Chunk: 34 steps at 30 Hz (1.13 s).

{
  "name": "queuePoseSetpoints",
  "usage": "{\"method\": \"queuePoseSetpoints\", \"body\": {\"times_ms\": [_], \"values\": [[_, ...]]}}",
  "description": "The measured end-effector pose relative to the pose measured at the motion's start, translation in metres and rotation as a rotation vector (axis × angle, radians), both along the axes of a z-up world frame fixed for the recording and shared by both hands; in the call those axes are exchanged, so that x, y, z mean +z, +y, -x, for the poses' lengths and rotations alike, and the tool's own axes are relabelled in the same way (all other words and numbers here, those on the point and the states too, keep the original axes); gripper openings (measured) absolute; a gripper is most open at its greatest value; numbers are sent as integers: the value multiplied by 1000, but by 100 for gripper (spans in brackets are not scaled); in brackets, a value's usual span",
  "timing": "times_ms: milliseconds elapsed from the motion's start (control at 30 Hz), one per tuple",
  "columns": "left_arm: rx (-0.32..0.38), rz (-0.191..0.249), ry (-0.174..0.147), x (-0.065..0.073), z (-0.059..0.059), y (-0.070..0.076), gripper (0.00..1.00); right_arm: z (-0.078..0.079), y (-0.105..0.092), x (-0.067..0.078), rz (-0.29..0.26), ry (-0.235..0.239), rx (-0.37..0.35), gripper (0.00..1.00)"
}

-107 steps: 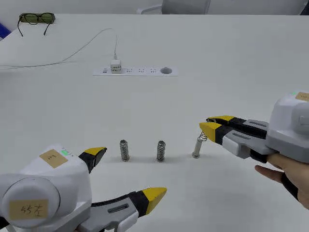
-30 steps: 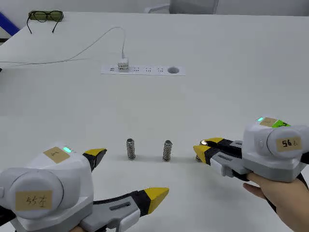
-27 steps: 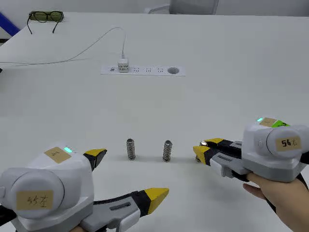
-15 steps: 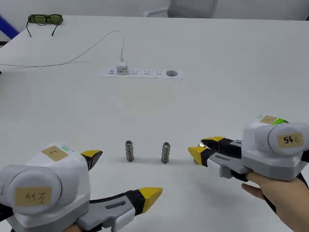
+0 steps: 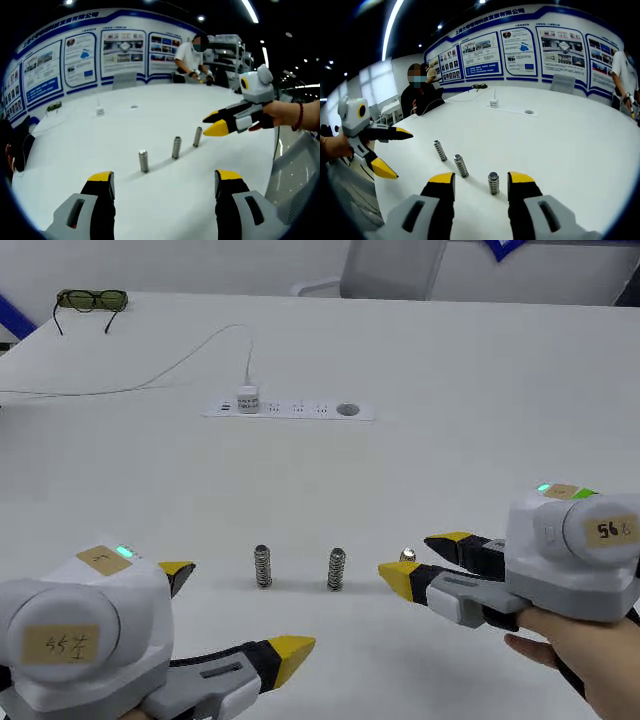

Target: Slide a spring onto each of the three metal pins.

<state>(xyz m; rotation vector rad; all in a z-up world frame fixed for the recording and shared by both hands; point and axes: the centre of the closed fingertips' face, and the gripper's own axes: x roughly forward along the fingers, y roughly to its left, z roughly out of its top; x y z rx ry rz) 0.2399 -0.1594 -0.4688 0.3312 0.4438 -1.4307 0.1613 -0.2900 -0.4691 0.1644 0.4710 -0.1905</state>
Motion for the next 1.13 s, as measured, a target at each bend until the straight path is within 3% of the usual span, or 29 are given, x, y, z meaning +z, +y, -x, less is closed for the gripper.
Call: {"method": "queuePoseSetpoints", "body": {"times_ms": [333, 633, 767, 1133], "values": [[-5, -21, -20, 4, 0, 9, 83, 15, 15, 10, -15, 13, 8, 53], [4, -42, -8, 2, 1, 21, 85, 28, 28, 16, -34, 14, 12, 61], [1, -64, -18, 0, 2, 25, 86, 33, 33, 16, -29, 21, 19, 65], [2, -57, -11, 3, 6, 32, 88, 45, 48, 13, -47, 19, 36, 72]]}}
